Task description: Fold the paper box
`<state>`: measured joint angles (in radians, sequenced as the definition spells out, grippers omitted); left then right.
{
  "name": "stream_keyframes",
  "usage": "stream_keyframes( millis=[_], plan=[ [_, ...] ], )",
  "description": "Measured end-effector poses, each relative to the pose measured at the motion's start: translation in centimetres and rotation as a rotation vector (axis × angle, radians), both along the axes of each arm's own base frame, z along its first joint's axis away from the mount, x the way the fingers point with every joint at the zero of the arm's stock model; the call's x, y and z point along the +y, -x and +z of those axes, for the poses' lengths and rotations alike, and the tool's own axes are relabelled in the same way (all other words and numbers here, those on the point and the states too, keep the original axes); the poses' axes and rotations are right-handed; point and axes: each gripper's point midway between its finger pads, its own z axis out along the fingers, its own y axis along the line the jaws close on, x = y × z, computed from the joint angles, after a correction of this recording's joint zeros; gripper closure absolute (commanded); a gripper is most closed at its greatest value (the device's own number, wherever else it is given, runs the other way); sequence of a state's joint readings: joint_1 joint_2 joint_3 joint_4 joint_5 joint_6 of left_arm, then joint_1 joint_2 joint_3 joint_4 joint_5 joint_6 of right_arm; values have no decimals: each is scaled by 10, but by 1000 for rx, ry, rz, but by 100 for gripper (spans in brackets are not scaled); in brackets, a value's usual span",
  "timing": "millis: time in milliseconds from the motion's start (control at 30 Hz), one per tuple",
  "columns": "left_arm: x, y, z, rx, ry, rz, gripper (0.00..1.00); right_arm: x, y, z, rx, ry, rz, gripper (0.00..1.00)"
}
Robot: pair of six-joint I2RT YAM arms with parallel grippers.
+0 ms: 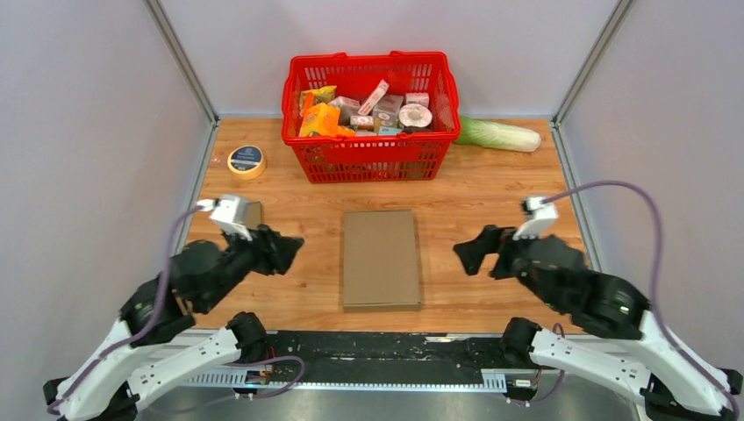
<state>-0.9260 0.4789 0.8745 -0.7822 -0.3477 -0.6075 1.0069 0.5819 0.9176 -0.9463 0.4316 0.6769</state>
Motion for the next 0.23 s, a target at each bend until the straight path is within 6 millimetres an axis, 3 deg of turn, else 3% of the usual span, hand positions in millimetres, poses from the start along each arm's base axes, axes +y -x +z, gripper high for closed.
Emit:
stream_keyframes(
  millis=[67, 133, 233],
  plan=[
    [16, 3, 52, -124, 63, 12, 28, -18, 1, 53, -124, -74, -12, 0],
    [33, 8, 90, -214, 95, 27, 27, -35, 4, 97, -222, -130, -25, 0],
    [55, 16, 130, -315, 108, 47, 27, -66, 14, 160, -369, -198, -41, 0]
  ],
)
